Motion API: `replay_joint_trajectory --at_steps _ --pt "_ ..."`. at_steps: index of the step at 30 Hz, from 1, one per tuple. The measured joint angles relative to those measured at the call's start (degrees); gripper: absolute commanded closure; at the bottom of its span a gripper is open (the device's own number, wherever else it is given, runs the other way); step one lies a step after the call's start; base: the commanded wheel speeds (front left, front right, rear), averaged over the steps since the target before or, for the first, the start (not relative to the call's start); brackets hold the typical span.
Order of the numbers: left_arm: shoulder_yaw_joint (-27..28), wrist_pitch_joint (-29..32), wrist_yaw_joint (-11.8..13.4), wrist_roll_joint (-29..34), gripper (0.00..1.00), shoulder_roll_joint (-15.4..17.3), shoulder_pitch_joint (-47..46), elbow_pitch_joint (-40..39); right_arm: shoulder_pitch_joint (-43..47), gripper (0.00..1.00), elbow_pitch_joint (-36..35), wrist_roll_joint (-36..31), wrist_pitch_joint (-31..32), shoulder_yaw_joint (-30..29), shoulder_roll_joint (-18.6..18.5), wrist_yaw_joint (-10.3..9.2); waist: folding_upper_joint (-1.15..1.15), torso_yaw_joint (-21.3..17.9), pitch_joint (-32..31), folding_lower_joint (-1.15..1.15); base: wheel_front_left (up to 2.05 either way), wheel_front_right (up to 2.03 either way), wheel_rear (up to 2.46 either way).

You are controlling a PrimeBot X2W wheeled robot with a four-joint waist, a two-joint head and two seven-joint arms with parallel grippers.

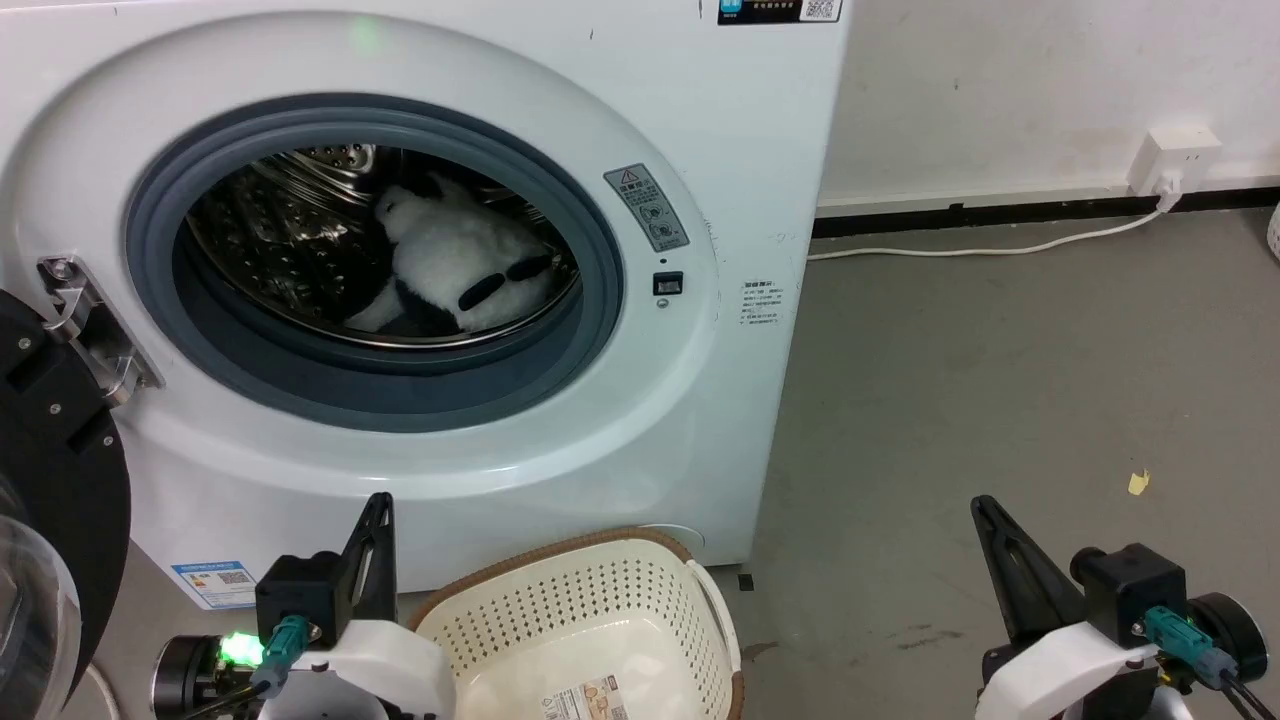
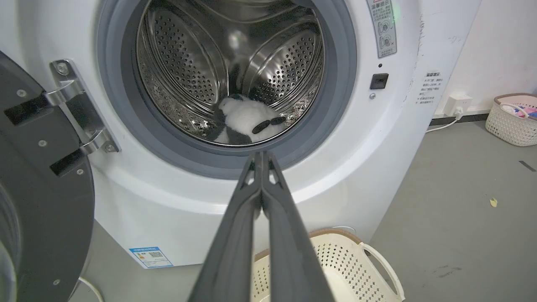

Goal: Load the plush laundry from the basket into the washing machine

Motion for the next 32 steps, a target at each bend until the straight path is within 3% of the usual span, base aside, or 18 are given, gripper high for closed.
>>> replay_joint_trajectory --at_steps 32 --pt "-0.03 0.0 0.0 0.0 1.0 0.0 0.0 0.0 0.0 1.0 0.0 0.0 0.0 -0.01 0.0 0.0 0.0 0.0 0.0 0.0 0.0 0.0 0.0"
